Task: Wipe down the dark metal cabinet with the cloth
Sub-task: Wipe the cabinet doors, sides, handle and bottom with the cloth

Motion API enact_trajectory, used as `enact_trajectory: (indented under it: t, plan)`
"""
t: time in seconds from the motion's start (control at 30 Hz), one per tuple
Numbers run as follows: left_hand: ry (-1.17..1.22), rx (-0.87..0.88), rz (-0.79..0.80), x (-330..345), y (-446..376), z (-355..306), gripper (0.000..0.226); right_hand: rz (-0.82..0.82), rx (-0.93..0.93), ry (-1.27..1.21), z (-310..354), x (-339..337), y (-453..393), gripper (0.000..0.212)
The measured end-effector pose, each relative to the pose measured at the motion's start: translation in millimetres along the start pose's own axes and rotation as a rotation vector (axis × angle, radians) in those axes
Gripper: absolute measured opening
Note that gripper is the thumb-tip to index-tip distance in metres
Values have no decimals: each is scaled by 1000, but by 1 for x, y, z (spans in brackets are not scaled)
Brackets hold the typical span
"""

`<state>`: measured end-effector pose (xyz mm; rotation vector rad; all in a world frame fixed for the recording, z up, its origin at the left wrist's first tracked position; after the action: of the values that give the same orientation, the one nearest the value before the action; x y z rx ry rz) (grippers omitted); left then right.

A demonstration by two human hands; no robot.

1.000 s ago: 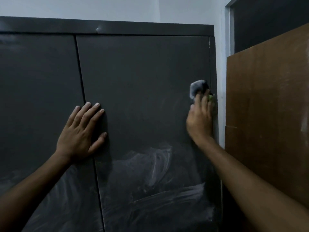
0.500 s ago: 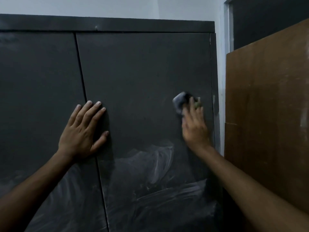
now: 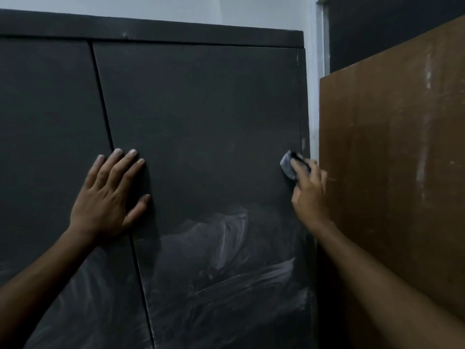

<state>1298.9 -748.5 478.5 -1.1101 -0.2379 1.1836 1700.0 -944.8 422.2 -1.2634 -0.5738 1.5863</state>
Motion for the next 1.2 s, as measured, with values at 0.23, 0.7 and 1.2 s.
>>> enact_trajectory:
  t: [0.23, 0.7, 1.2]
  plan:
    - [-7, -23, 8, -1, -1, -2, 84, 85, -24, -75, -13, -8, -8, 60]
    - [98, -57, -13, 0, -83, -166, 66, 52, -122, -210, -51, -16, -42, 56]
    - [-52, -64, -28, 40, -79, -165, 80, 59, -307, -176, -40, -35, -94, 54]
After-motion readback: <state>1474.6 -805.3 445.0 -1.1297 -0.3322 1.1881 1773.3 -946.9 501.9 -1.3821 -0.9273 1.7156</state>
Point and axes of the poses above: each hand's wrist, its own y-axis away from the middle knuckle, its own x-axis out of the palm, z = x × y, the point moved 6 cm from there along -y, towards the middle knuckle, and after that the axes turned 11 degrees about z, right-handed, at the moved point
